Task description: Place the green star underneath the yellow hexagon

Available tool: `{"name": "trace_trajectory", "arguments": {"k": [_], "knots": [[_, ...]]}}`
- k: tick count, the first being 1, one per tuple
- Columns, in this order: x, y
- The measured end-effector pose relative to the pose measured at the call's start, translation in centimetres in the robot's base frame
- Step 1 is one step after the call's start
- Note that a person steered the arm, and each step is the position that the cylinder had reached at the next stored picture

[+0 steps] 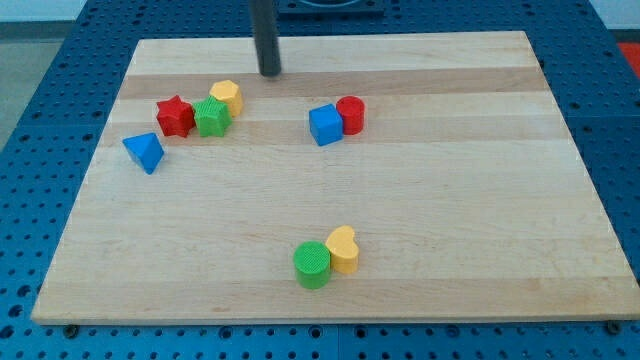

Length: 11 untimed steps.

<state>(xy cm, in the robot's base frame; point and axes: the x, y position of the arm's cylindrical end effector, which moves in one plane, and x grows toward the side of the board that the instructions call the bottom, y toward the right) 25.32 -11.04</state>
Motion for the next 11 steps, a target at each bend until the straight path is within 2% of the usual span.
{"name": "trace_trajectory", "arguments": {"k": [1, 3, 9, 11], "knots": [[-0.5, -3.1], [2.2, -3.9], [18.1, -8.8], [19.9, -3.6]]}}
